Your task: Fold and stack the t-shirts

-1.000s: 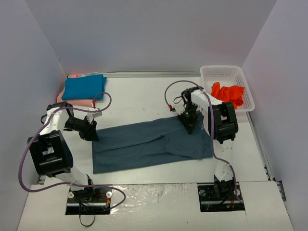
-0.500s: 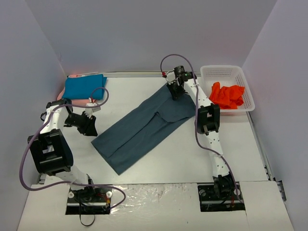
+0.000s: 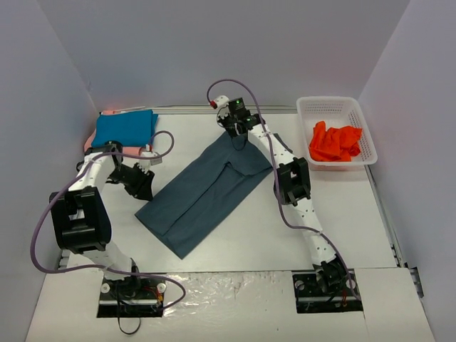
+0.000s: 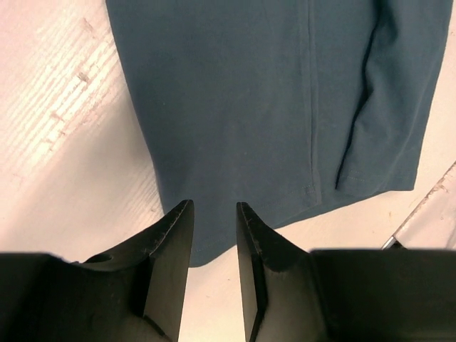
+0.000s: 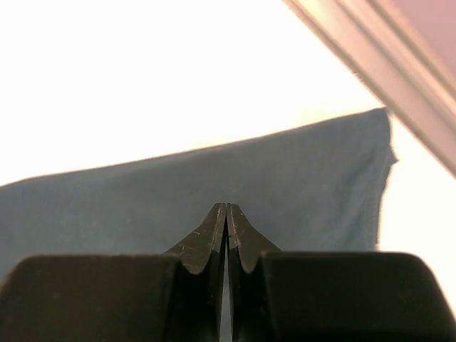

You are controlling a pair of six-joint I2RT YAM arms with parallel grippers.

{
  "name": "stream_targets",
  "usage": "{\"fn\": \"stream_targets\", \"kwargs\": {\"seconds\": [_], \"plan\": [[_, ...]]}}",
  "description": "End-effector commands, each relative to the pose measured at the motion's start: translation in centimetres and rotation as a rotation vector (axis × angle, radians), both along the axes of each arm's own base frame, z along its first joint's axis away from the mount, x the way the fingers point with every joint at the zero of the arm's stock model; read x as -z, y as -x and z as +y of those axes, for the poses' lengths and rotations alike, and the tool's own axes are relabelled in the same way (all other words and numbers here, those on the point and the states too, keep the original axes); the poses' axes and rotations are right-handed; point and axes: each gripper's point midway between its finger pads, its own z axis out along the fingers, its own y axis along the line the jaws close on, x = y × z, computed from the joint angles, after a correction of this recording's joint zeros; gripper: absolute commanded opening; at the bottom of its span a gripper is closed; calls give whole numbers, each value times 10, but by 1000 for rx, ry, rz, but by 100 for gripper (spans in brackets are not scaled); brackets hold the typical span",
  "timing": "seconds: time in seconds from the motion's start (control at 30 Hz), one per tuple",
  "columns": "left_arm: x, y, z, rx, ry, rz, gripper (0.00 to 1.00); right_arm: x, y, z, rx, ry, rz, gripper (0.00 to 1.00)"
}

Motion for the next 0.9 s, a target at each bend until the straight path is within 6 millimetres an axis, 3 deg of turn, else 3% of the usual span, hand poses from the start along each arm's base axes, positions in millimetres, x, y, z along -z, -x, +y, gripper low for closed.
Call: {"fn": "stream_targets", "kwargs": {"seconds": [0.0, 0.03, 0.1, 0.13, 0.17, 0.23, 0.33, 0.37, 0.43, 0.47, 0.5, 0.53, 0.57, 0.6, 0.63, 0.67, 0.7, 0.77, 0.8, 0.87], "plan": [[-14, -14, 0, -8, -41, -66, 29, -76, -25, -16, 95, 76, -231, 0], [-18, -16, -4, -1, -47, -86, 29, -97, -21, -14, 96, 79, -269, 0], [-25, -20, -8, 5, -47, -115, 29, -119, -16, -17, 101, 82, -296, 0], [-30, -20, -13, 20, -49, -133, 30, -117, -9, -19, 96, 92, -279, 0], [-31, -20, -15, 31, -57, -137, 30, -148, 0, -22, 94, 74, -309, 0], [-33, -19, -24, 73, -62, -145, 31, -161, 15, -27, 84, 77, -305, 0], [-28, -16, -30, 122, -77, -124, 29, -177, 51, -52, 81, 124, -286, 0], [-26, -12, -33, 140, -72, -103, 26, -179, 73, -66, 81, 146, -264, 0], [-19, -12, -36, 163, -54, -74, 20, -178, 96, -82, 74, 178, -238, 0], [-16, -11, -37, 170, -52, -62, 13, -174, 121, -98, 80, 207, -209, 0], [-7, -12, -36, 177, -58, -40, 10, -171, 132, -109, 88, 221, -193, 0], [-4, -13, -35, 184, -62, -30, 7, -186, 150, -121, 94, 220, -204, 0], [-1, -13, -34, 194, -62, -24, 3, -182, 160, -131, 109, 238, -190, 0], [5, -13, -35, 201, -57, -3, 3, -159, 175, -145, 115, 268, -132, 0], [8, -14, -35, 201, -58, 2, 3, -167, 191, -155, 124, 259, -130, 0], [9, -16, -34, 199, -59, 3, 3, -161, 201, -161, 118, 259, -107, 0], [15, -18, -34, 196, -62, 16, 3, -142, 215, -170, 113, 278, -55, 0], [20, -21, -30, 192, -79, 16, 3, -139, 233, -187, 142, 266, -27, 0], [24, -19, -40, 228, -85, 27, 2, -123, 244, -195, 148, 270, 15, 0], [30, -20, -39, 233, -104, 40, 3, -124, 255, -202, 162, 247, 18, 0]]}}
